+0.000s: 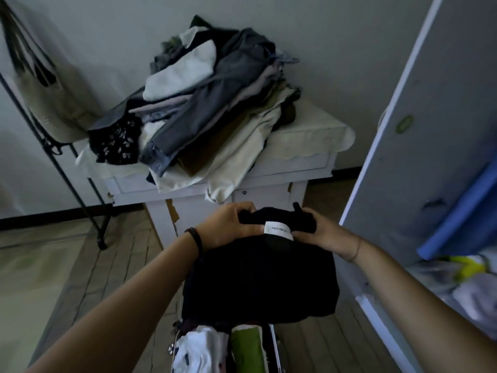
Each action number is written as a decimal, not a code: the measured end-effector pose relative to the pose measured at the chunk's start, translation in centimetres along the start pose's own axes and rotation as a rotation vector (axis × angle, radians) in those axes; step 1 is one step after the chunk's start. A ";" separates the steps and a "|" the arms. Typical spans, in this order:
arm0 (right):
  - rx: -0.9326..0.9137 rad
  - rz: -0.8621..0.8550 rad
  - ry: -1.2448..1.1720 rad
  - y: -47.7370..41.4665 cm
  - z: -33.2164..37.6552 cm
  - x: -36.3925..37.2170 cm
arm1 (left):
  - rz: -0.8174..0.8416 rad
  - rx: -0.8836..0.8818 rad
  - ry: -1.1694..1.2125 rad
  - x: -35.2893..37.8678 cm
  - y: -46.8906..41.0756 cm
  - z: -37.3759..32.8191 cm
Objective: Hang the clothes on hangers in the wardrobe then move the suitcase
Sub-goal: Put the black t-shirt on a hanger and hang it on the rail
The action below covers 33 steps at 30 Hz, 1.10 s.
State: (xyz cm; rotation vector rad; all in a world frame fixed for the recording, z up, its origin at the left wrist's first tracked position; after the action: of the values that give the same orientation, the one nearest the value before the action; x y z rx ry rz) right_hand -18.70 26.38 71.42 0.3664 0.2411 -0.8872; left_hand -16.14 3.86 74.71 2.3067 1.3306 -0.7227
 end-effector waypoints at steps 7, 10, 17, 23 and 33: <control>-0.204 -0.367 -0.115 7.1 0.0 -7.1 | 0.065 0.079 -0.024 4.1 -6.6 -4.3; -0.243 -0.583 -0.191 10.0 -1.2 -11.7 | -0.076 0.148 -0.112 6.9 -10.7 -6.5; -0.142 -0.874 -0.079 18.0 -5.2 -21.5 | -0.290 0.326 -0.116 14.7 -19.4 -14.7; 0.059 -0.994 0.269 25.2 -9.5 -27.9 | -0.271 0.436 -0.107 19.6 -25.1 -22.7; -0.069 -1.234 0.086 31.4 -10.1 -36.8 | -0.006 0.481 0.229 23.9 -34.0 -30.8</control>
State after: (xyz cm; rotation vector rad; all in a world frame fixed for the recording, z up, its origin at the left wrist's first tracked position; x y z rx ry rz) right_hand -16.91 74.71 81.86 0.1588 0.6009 -2.0685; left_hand -28.36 53.49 82.45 2.8367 1.3766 -0.8803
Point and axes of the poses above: each hand's wrist, its own y-axis away from the middle knuckle, its own x-axis out of the palm, z = x × y, the point moved 3 cm from there along -y, towards the middle knuckle, and after that the axes turned 10 degrees about z, right-handed, at the moved point
